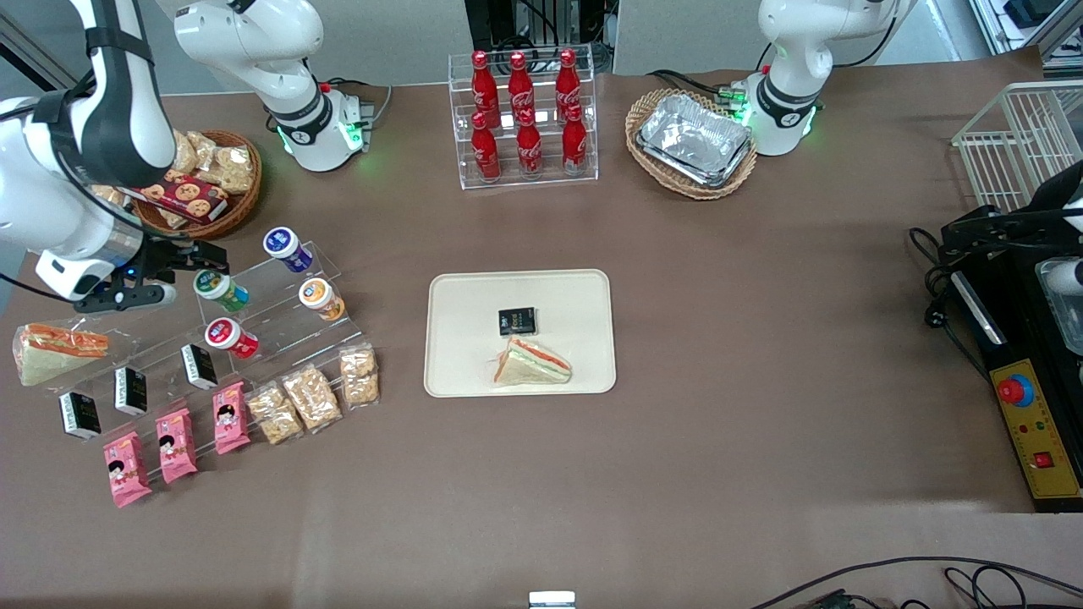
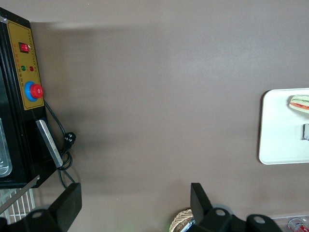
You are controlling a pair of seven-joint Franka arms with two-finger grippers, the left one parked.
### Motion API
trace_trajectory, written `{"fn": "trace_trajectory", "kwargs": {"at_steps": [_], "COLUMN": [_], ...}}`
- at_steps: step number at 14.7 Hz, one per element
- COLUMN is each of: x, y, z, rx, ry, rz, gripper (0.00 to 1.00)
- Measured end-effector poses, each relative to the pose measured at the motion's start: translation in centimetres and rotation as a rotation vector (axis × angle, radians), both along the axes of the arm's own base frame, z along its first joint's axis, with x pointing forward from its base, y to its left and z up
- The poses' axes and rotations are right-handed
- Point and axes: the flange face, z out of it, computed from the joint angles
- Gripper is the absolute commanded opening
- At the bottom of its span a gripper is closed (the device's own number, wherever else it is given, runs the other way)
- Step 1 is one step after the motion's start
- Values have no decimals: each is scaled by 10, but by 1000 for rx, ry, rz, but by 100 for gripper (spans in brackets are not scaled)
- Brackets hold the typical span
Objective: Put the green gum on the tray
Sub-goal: 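Lower the open right gripper over the green gum bottle, then close the right gripper on the green gum bottle and lift it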
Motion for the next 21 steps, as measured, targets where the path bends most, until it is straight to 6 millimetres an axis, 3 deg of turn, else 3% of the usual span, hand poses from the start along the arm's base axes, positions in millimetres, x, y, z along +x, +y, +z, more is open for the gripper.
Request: {"fn": "trace_trajectory", "kwargs": {"at_steps": [9, 10, 15, 21], "x": [-17, -18, -19, -15], "y": [-9, -9, -9, -11], "z": [-38, -40, -47, -45], "rx": [8, 9, 11, 13], "ry": [-43, -42, -35, -50], "rz": [13, 13, 35, 76], "gripper": [99, 95, 52, 48]}}
